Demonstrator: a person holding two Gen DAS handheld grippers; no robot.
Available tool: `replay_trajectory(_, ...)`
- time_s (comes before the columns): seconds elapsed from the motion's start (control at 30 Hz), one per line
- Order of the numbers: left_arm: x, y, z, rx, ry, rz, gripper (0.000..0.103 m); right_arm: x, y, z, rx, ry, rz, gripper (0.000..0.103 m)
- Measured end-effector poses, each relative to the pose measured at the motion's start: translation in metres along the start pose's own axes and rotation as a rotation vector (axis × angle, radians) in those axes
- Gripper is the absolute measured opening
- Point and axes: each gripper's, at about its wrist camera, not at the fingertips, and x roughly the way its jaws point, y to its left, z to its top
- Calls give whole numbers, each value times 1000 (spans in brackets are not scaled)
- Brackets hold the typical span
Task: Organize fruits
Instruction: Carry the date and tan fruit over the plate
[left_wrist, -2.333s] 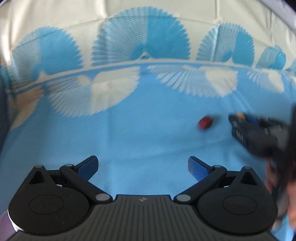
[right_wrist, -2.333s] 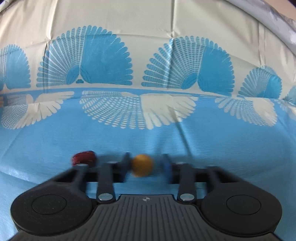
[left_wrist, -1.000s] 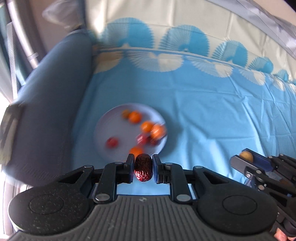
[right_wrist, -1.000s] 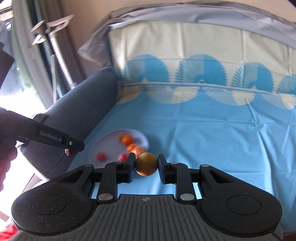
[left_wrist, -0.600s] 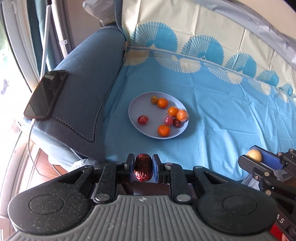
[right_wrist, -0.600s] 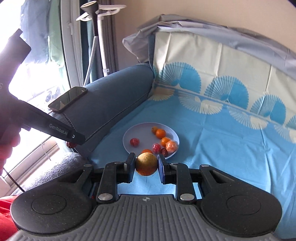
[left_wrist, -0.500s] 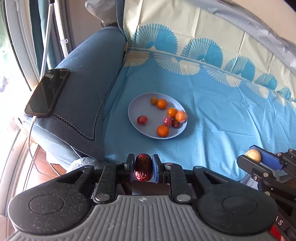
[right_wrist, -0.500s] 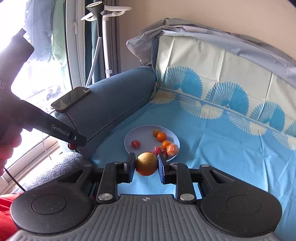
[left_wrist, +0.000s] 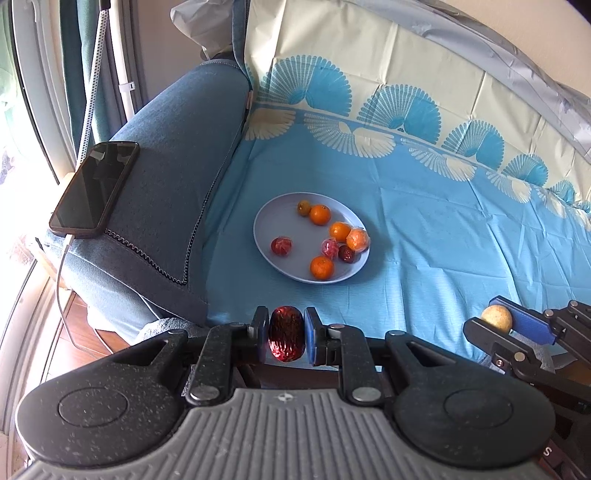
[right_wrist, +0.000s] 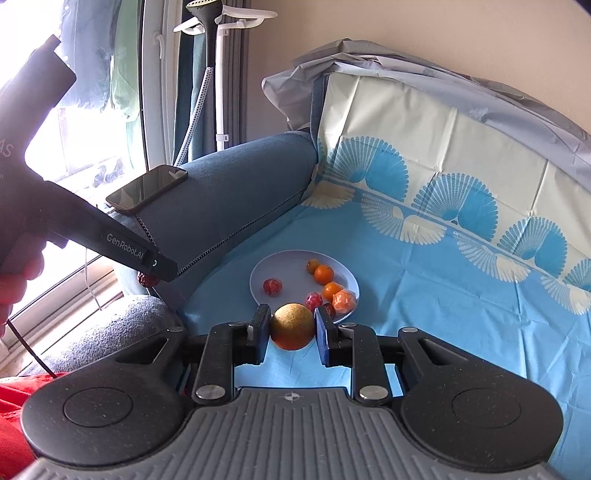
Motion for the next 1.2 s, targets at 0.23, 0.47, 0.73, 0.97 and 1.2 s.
replay_trajectory(0.23,8,1,8,2,0,-3,22,7,0,0,-11,18,2,27)
replay_trajectory(0.47,20,2,15,-7,18,-11,22,22,-3,6,-10,22,10,27)
replay_trajectory(0.73,46,6,41,-7,31,0,22,61,-10,18,15,42,46,27)
replay_trajectory(0.97,90,6,77,9,46,3,22,116,-19,27,20,76,60,27)
replay_trajectory(1.2,157,0,111,38,79,11,22,190,-35,33,31,122,68,27)
